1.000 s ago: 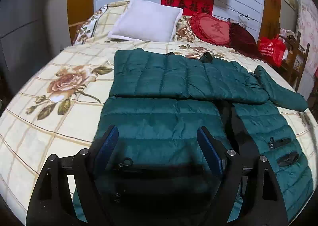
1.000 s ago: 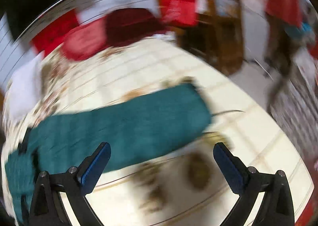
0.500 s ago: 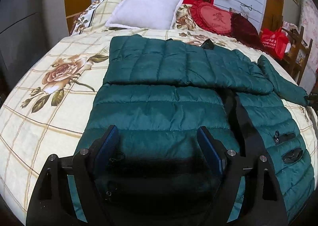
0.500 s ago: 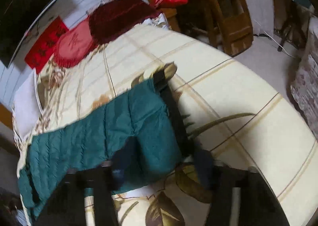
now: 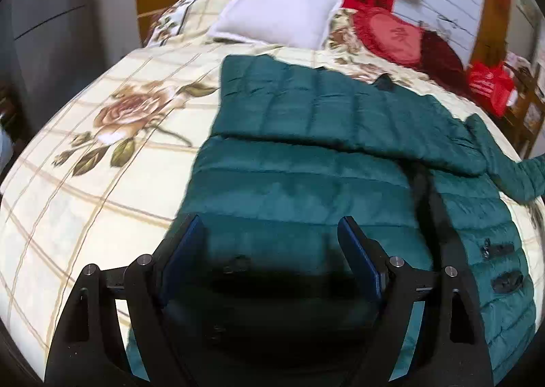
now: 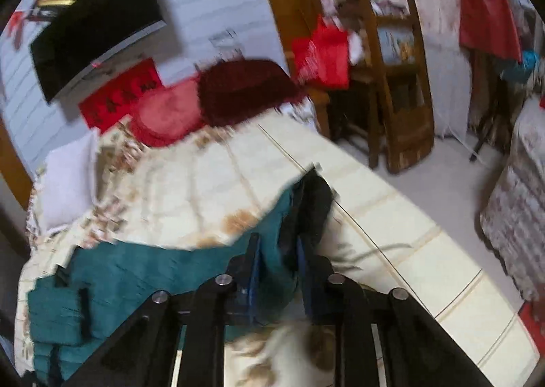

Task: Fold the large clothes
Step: 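Grasp the other sleeve cuff with the right tool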

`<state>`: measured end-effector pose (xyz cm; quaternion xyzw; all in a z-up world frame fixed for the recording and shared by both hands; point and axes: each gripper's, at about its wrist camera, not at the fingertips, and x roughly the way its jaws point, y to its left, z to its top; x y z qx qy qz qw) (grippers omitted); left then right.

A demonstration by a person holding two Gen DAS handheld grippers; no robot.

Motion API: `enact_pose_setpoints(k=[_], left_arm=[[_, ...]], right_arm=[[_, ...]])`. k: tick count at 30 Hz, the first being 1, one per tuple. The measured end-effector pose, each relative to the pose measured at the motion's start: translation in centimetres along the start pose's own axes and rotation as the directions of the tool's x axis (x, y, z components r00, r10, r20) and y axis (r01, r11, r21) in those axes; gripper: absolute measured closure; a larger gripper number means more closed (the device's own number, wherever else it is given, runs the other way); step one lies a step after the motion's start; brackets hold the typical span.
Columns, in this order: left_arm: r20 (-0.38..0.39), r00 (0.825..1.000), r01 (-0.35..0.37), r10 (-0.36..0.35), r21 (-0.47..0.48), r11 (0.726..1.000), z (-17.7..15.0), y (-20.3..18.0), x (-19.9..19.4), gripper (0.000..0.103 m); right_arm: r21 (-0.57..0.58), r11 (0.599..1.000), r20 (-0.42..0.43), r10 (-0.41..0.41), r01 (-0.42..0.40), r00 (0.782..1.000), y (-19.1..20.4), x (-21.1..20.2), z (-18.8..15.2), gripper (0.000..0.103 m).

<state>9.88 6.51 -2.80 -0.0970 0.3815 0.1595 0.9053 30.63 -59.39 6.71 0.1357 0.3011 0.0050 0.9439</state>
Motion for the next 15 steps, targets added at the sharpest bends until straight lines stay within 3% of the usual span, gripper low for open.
enact_pose_setpoints(k=[3, 6, 9, 13, 15], left_arm=[[-0.015, 0.999, -0.041, 0.04, -0.012, 0.999, 0.0, 0.9, 0.2, 0.021], [-0.023, 0.998, -0.067, 0.066, -0.03, 0.997, 0.0, 2.2, 0.2, 0.021], [-0.047, 0.996, -0.072, 0.07, -0.057, 0.996, -0.3, 3.0, 0.4, 0.021], [-0.06, 0.998, -0.034, 0.031, -0.053, 0.998, -0.4, 2.6, 0.3, 0.021], [-0.06, 0.998, -0.022, 0.019, -0.045, 0.999, -0.3, 2.2, 0.2, 0.021]], right_arm=[[-0.034, 0.996, 0.039, 0.088, -0.087, 0.995, 5.7, -2.8, 0.7, 0.087], [-0.07, 0.982, 0.021, 0.179, -0.177, 0.984, 12.0, -4.3, 0.0, 0.087], [-0.175, 0.981, -0.039, 0.081, -0.086, 0.996, 15.7, -4.5, -1.2, 0.088], [-0.075, 0.997, -0.11, 0.012, -0.02, 0.994, 11.4, -3.7, -1.9, 0.086], [0.016, 0.999, -0.16, -0.033, 0.036, 0.987, 6.7, -3.2, -2.7, 0.065]])
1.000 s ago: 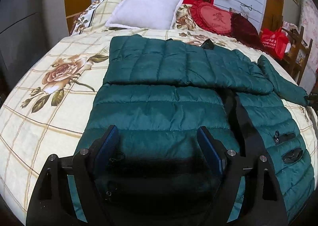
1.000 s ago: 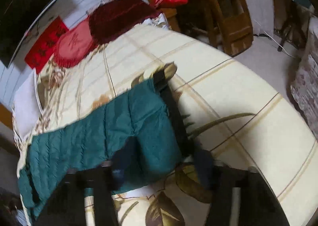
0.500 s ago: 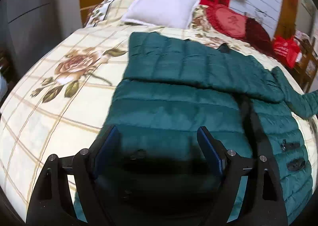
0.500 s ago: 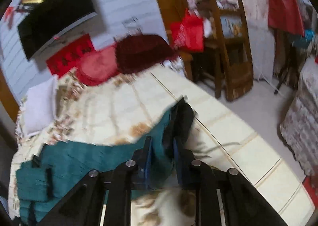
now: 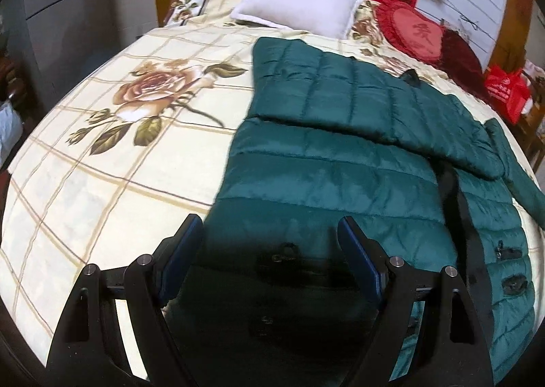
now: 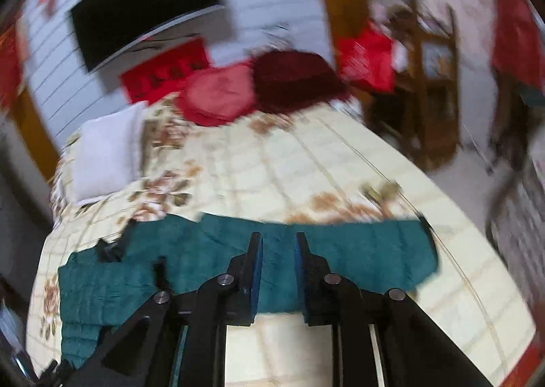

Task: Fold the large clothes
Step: 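Grasp the other sleeve cuff with the right tool, then lift the sleeve with the right tool and fold it over the body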

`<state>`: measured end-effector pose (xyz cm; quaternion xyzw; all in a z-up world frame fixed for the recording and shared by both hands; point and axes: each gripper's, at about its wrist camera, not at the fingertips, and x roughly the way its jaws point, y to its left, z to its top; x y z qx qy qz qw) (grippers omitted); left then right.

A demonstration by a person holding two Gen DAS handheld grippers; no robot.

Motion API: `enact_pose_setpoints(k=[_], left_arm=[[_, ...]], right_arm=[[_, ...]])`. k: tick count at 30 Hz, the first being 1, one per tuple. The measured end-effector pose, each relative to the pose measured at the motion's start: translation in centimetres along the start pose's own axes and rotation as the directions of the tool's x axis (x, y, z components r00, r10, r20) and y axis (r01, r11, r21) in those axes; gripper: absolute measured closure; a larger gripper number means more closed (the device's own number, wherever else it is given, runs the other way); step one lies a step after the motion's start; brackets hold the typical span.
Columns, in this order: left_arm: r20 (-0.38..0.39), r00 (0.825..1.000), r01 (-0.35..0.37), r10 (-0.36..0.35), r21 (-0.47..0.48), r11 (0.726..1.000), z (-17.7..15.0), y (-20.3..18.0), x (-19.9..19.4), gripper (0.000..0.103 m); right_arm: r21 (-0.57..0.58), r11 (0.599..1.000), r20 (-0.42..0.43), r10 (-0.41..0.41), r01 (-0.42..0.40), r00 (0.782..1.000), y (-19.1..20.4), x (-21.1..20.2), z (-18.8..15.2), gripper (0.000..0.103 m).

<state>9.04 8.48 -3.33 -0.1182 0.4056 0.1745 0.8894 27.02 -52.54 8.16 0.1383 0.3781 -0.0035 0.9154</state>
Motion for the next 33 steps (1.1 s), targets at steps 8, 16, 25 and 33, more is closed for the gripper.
enact_pose_setpoints(k=[8, 16, 25, 33], left_arm=[[0.001, 1.0, -0.019, 0.019, 0.007, 1.0, 0.4, -0.4, 0.2, 0.021], [-0.02, 0.997, -0.07, 0.071, 0.05, 0.996, 0.1, -1.2, 1.5, 0.021], [-0.014, 0.994, -0.104, 0.106, 0.071, 0.992, -0.1, -1.7, 2.1, 0.021], [-0.002, 0.994, -0.108, 0.109, 0.049, 0.993, 0.1, -1.1, 1.5, 0.021]], right_arm=[[0.359, 0.934, -0.042, 0.02, -0.003, 0.999, -16.0, 5.8, -3.6, 0.027], [0.392, 0.916, 0.007, 0.095, -0.09, 0.995, -20.0, 11.6, -4.4, 0.027], [0.226, 0.97, 0.023, 0.08, -0.084, 0.996, -17.0, 14.4, -3.0, 0.078], [0.057, 0.997, 0.152, 0.035, -0.044, 0.988, -10.5, 7.5, -1.2, 0.082]])
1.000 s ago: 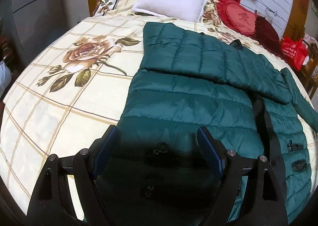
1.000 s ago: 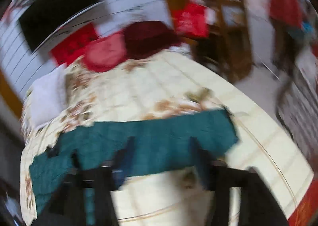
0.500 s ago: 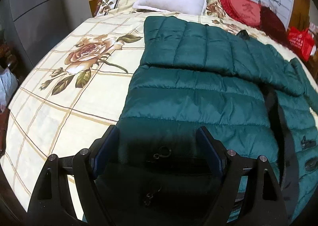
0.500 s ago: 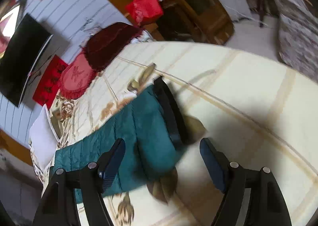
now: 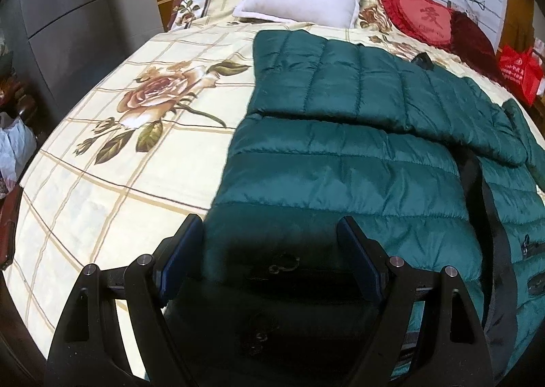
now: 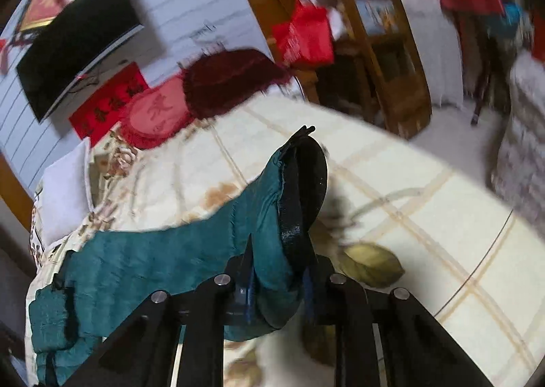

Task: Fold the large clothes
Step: 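Lift the sleeve with the right tool and fold it over the body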

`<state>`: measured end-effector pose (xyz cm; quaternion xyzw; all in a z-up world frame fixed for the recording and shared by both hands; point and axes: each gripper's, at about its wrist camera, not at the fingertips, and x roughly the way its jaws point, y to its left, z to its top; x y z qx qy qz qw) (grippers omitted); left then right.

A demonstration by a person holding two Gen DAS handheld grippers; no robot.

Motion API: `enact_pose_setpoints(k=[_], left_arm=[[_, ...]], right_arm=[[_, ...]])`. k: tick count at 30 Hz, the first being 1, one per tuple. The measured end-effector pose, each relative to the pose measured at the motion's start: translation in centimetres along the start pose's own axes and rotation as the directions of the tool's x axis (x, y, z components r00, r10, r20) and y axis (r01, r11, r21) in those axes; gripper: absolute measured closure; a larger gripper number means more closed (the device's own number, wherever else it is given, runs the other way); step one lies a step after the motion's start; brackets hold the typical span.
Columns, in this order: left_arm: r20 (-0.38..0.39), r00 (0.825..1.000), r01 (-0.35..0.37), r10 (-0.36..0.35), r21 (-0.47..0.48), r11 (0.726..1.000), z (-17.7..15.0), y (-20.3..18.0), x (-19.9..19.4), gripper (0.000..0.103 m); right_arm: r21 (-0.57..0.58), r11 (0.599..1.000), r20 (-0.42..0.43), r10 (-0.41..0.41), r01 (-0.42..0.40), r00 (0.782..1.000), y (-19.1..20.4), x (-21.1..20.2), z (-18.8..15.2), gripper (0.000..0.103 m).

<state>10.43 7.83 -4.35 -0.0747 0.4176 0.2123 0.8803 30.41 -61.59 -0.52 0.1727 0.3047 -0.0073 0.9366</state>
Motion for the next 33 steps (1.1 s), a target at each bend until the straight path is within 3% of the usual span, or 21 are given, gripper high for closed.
enact_pose_setpoints(k=[6, 11, 15, 21, 23, 26, 30, 31, 32, 33], left_arm=[[0.032, 0.999, -0.017, 0.018, -0.03, 0.999, 0.3, 1.5, -0.9, 0.021], [0.053, 0.996, -0.076, 0.077, -0.03, 0.997, 0.5, 3.0, -1.5, 0.021], [0.063, 0.987, -0.144, 0.146, -0.041, 0.989, 0.5, 5.3, -1.8, 0.021], [0.044, 0.986, -0.155, 0.161, -0.117, 0.981, 0.5, 9.0, -1.7, 0.021], [0.034, 0.988, -0.144, 0.15, -0.14, 0.98, 0.6, 9.6, -1.5, 0.021], [0.029, 0.993, -0.112, 0.118, -0.165, 0.98, 0.8, 9.7, -1.4, 0.021], [0.03, 0.997, -0.067, 0.073, -0.171, 0.983, 1.0, 8.8, -1.5, 0.021], [0.03, 0.997, -0.06, 0.066, -0.171, 0.984, 1.1, 8.5, -1.5, 0.021], [0.031, 0.998, -0.052, 0.058, -0.172, 0.984, 1.2, 8.3, -1.5, 0.021], [0.031, 0.998, -0.045, 0.051, -0.173, 0.984, 1.2, 8.0, -1.5, 0.021]], right_arm=[[-0.121, 0.986, 0.057, 0.125, -0.117, 0.991, 10.0, -6.0, 1.4, 0.082], [-0.201, 0.946, 0.033, 0.267, -0.256, 0.963, 21.1, -8.8, -0.1, 0.082], [-0.264, 0.884, -0.033, 0.393, -0.387, 0.919, 31.0, -9.0, -3.2, 0.082], [-0.329, 0.78, -0.185, 0.498, -0.531, 0.847, 43.5, -5.9, -10.5, 0.083], [-0.34, 0.763, -0.242, 0.493, -0.549, 0.835, 46.3, -3.8, -13.3, 0.083], [-0.337, 0.722, -0.347, 0.501, -0.604, 0.793, 48.6, -0.2, -17.7, 0.082], [-0.435, 0.718, -0.427, 0.367, -0.544, 0.826, 50.1, 3.1, -22.7, 0.082], [-0.428, 0.729, -0.44, 0.349, -0.535, 0.828, 50.1, 3.7, -23.2, 0.077], [-0.4, 0.733, -0.458, 0.36, -0.551, 0.812, 50.0, 4.0, -23.2, 0.065], [-0.37, 0.727, -0.475, 0.387, -0.578, 0.79, 49.6, 4.2, -23.1, 0.06]])
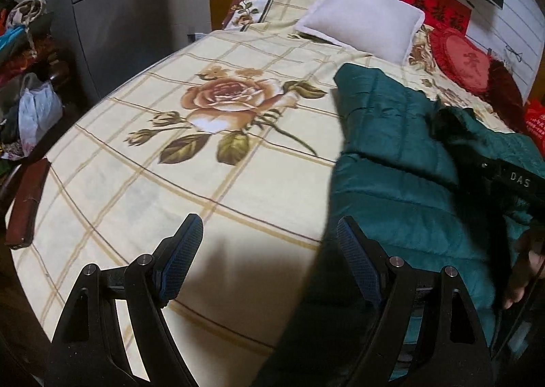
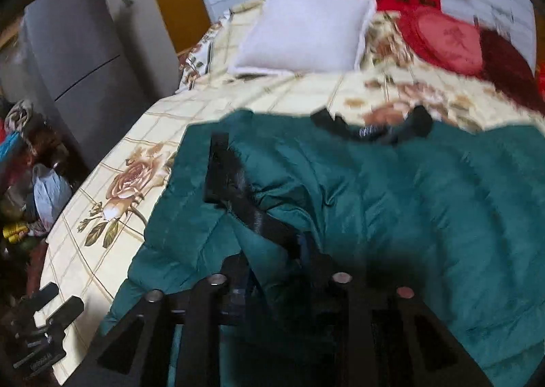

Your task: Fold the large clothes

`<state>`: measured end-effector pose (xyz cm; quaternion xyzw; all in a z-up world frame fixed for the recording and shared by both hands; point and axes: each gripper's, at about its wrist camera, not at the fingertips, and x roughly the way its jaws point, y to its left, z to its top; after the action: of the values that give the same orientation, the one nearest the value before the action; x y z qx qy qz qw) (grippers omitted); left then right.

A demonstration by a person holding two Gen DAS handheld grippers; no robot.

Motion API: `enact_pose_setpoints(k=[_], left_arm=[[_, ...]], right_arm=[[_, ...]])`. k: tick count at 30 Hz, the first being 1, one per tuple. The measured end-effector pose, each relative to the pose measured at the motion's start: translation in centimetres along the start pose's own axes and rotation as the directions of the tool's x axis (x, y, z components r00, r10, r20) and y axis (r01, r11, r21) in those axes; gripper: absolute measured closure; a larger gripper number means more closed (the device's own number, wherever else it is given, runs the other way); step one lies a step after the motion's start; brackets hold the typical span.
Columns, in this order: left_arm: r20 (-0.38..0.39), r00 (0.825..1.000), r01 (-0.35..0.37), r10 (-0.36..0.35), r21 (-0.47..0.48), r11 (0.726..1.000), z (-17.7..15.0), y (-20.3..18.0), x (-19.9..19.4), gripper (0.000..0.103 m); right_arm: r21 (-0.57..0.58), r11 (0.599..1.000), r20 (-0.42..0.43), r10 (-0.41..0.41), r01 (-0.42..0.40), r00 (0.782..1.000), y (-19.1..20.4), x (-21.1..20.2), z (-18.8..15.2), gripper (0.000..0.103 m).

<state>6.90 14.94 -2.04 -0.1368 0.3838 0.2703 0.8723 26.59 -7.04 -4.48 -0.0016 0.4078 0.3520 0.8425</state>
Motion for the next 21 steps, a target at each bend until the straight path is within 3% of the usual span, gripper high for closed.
enact_pose_setpoints(k=[3, 4, 7, 11, 13, 15, 18, 20, 21], left_arm=[[0.001, 1.0, 0.0, 0.0, -0.002, 1.0, -0.1, -0.5, -0.1, 0.021], [-0.001, 1.0, 0.001, -0.001, -0.002, 1.0, -0.2, -0.6, -0.1, 0.021], [-0.003, 1.0, -0.005, 0.005, -0.001, 1.0, -0.3, -0.9, -0.1, 0.021], [0.0, 1.0, 0.019, -0.019, 0.012, 1.0, -0.5, -1.6, -0.3, 0.021], [0.018, 0.999, 0.034, -0.034, 0.033, 0.999, -0.7, -2.3, -0.7, 0.021], [0.039, 0.995, 0.089, -0.091, 0.043, 0.995, -0.7, -3.2, -1.3, 0.021], [0.065, 0.971, 0.227, -0.231, 0.06, 0.972, 0.0, -5.0, -2.0, 0.021], [0.029, 0.94, 0.335, -0.339, 0.09, 0.938, 0.8, -6.9, -2.1, 0.021], [0.011, 0.915, 0.4, -0.403, 0.099, 0.911, 1.2, -7.9, -2.1, 0.021]], right_arm=[[-0.013, 0.998, 0.008, 0.06, -0.06, 0.998, -0.2, -0.9, 0.0, 0.046], [-0.02, 0.998, 0.005, 0.063, -0.063, 0.998, 0.1, -1.3, -0.2, 0.037], [-0.055, 0.998, 0.031, 0.033, -0.031, 0.999, 0.2, -4.1, -1.1, 0.036], [-0.043, 0.991, 0.071, -0.121, 0.125, 0.99, -1.6, -8.5, -4.0, 0.035], [-0.043, 0.96, 0.073, -0.273, 0.276, 0.959, -3.3, -10.0, -5.9, 0.035], [-0.006, 0.91, 0.08, -0.414, 0.415, 0.907, -5.7, -11.6, -8.1, 0.035], [0.091, 0.858, 0.072, -0.513, 0.506, 0.856, -8.9, -13.1, -10.6, 0.034], [0.142, 0.852, -0.011, -0.508, 0.505, 0.861, -11.1, -13.1, -11.5, 0.034], [0.162, 0.852, -0.062, -0.494, 0.497, 0.867, -12.1, -12.9, -11.9, 0.034]])
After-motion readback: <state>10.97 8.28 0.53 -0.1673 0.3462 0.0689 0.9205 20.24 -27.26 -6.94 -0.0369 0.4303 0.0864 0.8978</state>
